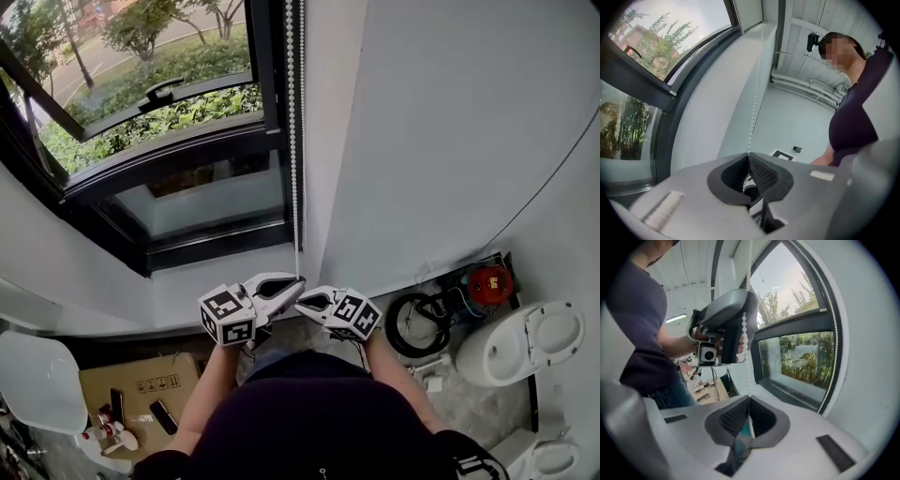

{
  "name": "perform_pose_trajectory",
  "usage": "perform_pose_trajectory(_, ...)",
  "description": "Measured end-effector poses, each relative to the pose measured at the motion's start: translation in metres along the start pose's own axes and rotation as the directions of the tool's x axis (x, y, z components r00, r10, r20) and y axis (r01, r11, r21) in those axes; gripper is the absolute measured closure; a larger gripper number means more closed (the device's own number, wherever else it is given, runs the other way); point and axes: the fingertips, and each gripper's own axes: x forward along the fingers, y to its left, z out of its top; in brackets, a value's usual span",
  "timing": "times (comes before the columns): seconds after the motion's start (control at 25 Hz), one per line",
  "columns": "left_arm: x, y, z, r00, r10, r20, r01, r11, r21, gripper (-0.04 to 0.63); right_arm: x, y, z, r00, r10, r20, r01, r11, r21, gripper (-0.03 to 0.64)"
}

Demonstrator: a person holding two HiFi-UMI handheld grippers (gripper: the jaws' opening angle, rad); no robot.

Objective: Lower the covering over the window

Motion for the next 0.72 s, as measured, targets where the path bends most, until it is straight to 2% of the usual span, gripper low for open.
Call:
perform_pose_trajectory(0.16,-0.001,0.007,-0.016,0.998,0.016,-0.06,-0.018,0.999,-0.04,0.581,0.003,0.003,-0.016,0.996,-0.006,-0.094,0.001,0.998,-0.059,0.604)
perform_pose_trajectory(0.56,0.006,0.014,-0.019,0.996,-0.023,-0.088,0.015,0.996,-0.086,0.581,-0.007,-0.006,-0.021,0.99,-0.048,-0.136,0.039,0.997,-0.069,0.603)
perform_pose_trajectory(0.72,0.006,0.017,-0.051,0.978,-0.027,-0.209,0.007,0.995,-0.095,0.581,-0.016,-0.007,-0.017,0.989,-0.063,-0.131,0.054,0.996,-0.07,0.603)
